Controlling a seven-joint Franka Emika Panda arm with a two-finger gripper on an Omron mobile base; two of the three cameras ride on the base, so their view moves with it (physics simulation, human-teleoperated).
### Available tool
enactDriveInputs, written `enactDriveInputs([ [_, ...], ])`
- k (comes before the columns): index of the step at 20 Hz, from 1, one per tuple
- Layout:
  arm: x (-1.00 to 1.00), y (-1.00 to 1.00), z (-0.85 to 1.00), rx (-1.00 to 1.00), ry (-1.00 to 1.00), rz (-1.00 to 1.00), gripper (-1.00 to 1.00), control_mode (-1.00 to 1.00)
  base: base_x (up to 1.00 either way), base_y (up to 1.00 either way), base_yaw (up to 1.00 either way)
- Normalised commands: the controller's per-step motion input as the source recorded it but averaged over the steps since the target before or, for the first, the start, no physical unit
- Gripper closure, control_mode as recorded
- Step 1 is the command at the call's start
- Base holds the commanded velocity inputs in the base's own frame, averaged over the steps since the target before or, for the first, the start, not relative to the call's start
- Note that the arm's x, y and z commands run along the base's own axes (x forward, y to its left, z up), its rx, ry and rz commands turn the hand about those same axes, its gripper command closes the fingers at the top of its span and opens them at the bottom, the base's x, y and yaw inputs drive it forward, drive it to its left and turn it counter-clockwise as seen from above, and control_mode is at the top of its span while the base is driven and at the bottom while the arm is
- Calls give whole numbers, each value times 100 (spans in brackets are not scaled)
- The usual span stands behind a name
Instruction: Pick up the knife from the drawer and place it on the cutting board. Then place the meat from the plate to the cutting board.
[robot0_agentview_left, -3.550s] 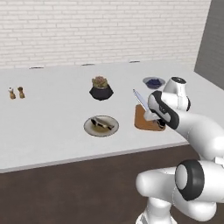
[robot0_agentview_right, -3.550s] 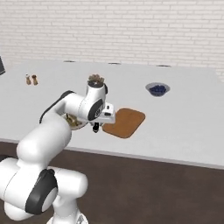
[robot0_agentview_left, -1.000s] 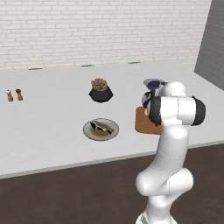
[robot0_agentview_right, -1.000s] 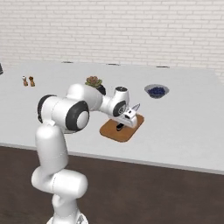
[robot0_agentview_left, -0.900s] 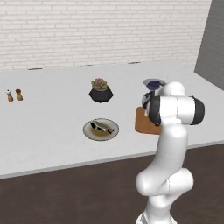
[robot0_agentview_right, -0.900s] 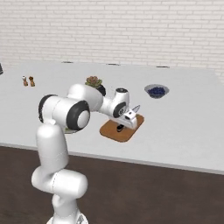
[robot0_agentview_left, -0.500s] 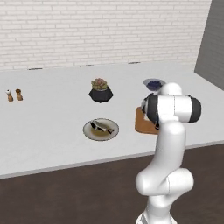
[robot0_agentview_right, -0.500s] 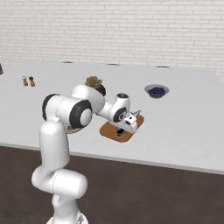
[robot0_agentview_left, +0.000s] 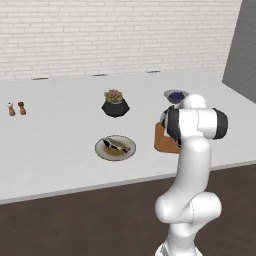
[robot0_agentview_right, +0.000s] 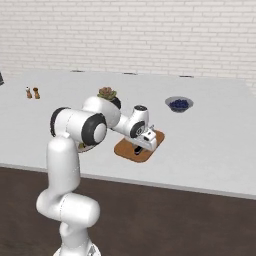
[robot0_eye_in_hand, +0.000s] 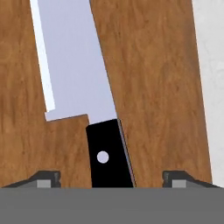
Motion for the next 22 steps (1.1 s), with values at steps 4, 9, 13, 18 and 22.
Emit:
enactDriveInputs([
  [4,-22,0,51,0,-5,9,-100,-100,0,0,0],
  [9,-21,8,95,0,0,25,-100,-100,0,0,0],
  [13,-8,41,93,0,1,45,-100,-100,0,0,0],
  [18,0,76,17,0,8,46,-100,-100,0,0,0],
  [22,-11,100,-16,4,0,48,-100,-100,0,0,0],
])
